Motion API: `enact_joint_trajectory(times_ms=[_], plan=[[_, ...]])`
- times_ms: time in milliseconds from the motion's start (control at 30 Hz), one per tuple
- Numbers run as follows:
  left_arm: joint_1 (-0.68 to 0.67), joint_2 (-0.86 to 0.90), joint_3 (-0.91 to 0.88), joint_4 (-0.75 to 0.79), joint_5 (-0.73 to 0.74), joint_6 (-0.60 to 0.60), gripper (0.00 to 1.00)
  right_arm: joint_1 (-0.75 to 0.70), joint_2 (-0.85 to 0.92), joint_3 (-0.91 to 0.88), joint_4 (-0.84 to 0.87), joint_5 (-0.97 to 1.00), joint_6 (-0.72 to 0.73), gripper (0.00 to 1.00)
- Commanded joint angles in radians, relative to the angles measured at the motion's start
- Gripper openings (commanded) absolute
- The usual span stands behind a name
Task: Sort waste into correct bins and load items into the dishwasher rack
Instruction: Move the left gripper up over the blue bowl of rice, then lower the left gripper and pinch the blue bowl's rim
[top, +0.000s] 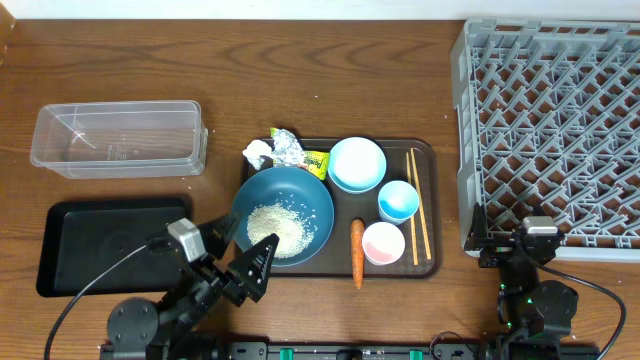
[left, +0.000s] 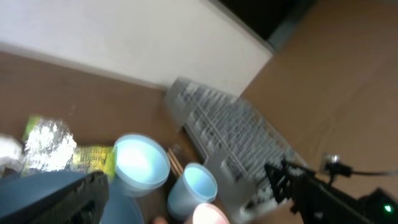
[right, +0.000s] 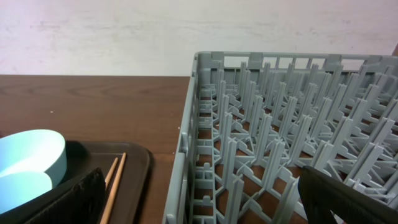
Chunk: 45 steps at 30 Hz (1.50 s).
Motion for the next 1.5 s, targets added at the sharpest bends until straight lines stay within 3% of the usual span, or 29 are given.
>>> enact_joint_trajectory(times_ms=[0, 233, 333, 533, 600, 700, 933, 1100, 1300, 1467], plan=[[0.003, 0.061, 0.116, -0.137, -0.083, 0.057, 0.98, 0.005, 0.001, -0.004, 0.0, -0.001, -0.008, 0.99], [0.003, 0.302, 0.432, -0.567, -0.277, 0.176, 0.98, 0.005, 0.001, -0.004, 0.0, -0.001, -0.008, 0.99], [0.003, 0.375, 0.503, -0.569, -0.265, 0.196, 0.98, 0.005, 0.001, -0.004, 0.0, -0.001, -0.008, 0.99], [0.003, 0.422, 0.505, -0.573, -0.249, 0.031, 0.98, 0.005, 0.001, -0.004, 0.0, -0.001, -0.008, 0.99], [0.003, 0.433, 0.506, -0.554, -0.164, 0.079, 0.98, 0.005, 0.001, -0.004, 0.0, -0.001, -0.008, 0.99], [0.002, 0.47, 0.523, -0.595, -0.158, 0.069, 0.98, 0.005, 0.001, -0.004, 0.0, -0.001, -0.008, 0.99], [-0.01, 0.71, 0.625, -0.77, -0.272, 0.116, 0.98, 0.005, 0.001, -0.004, -0.001, -0.001, -0.008, 0.99], [-0.117, 0.918, 0.708, -0.871, -0.415, 0.122, 0.98, 0.005, 0.001, -0.004, 0.0, -0.001, -0.008, 0.99], [-0.303, 1.037, 0.716, -0.829, -0.604, 0.035, 0.98, 0.005, 0.001, -0.004, 0.0, -0.001, -0.008, 0.99], [-0.364, 1.095, 0.716, -0.735, -0.606, -0.017, 0.98, 0.005, 0.001, -0.004, -0.001, -0.001, -0.008, 0.99]])
